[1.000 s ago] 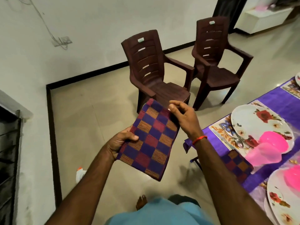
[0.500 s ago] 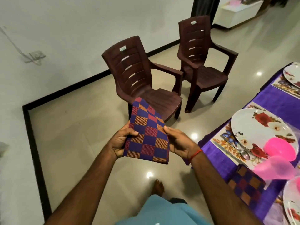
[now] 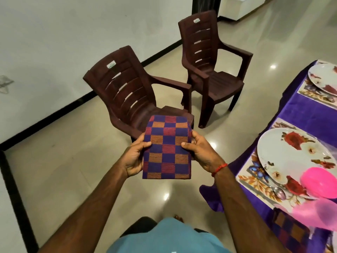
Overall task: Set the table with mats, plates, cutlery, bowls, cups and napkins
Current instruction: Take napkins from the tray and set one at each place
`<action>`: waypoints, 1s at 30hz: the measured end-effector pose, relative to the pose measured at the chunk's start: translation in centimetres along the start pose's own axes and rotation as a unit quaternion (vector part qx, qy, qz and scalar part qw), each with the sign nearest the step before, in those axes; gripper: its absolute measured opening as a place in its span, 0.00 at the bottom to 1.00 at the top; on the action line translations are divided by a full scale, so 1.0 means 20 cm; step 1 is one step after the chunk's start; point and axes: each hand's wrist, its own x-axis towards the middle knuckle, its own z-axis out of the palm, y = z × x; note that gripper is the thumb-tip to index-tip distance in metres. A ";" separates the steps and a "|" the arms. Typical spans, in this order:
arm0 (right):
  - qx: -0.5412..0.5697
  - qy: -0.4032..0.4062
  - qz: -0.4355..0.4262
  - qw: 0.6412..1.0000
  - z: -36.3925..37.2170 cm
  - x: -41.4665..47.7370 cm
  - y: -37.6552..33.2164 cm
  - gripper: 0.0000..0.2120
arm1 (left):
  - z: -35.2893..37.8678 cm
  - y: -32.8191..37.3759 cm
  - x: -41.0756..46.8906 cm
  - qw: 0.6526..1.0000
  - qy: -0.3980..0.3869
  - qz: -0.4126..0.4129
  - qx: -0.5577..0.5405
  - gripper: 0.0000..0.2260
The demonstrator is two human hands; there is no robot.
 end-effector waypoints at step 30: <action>-0.014 0.384 -0.182 0.905 -0.62 0.52 -0.51 0.13 | 0.65 0.54 1.38 0.967 -0.191 -0.162 0.042 0.17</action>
